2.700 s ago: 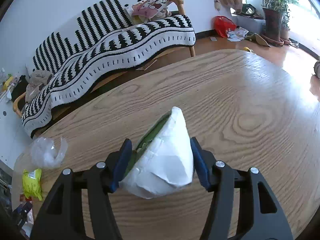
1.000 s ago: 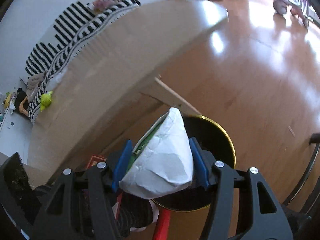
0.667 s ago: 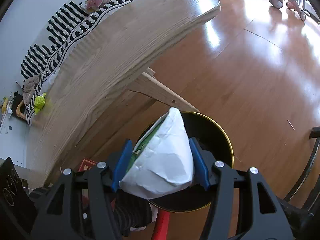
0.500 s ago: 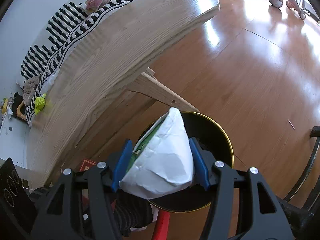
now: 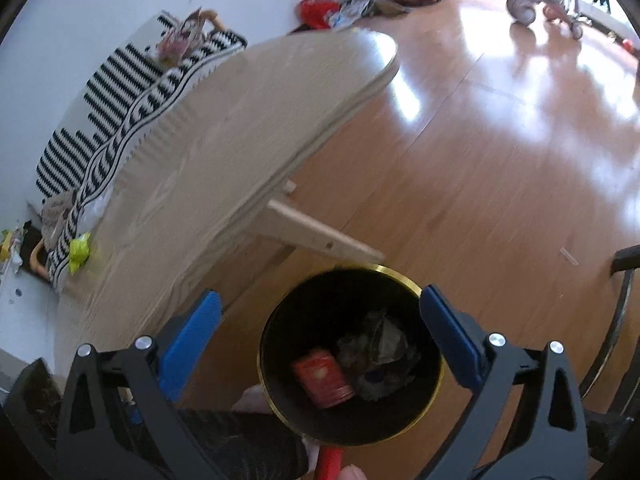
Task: Collect trash
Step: 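Move both grippers back over the table toward the green snack bag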
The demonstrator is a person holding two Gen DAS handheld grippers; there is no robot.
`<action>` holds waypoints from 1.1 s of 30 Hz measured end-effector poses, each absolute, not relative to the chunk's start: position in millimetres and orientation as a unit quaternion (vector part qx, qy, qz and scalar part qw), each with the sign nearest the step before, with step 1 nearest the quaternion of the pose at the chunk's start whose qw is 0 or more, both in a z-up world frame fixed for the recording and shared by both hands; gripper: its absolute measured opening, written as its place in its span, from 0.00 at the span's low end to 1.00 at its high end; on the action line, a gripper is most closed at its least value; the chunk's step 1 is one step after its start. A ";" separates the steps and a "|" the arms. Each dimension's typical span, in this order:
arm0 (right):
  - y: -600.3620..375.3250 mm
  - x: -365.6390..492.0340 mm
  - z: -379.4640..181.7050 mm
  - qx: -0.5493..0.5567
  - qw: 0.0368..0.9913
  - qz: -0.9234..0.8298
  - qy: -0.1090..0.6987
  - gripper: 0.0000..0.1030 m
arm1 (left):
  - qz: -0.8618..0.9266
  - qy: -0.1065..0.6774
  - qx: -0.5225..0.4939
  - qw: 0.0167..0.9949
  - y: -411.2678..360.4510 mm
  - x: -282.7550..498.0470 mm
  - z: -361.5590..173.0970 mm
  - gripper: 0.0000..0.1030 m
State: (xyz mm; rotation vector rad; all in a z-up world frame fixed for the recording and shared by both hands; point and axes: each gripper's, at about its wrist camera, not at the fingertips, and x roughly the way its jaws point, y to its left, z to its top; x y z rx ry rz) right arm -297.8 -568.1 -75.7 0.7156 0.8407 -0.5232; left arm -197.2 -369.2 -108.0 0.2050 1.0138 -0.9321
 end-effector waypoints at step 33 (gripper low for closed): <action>-410.8 25.3 -34.9 0.123 0.892 -0.043 0.432 0.93 | -0.110 0.486 -0.018 0.867 -163.8 123.7 -65.4 0.95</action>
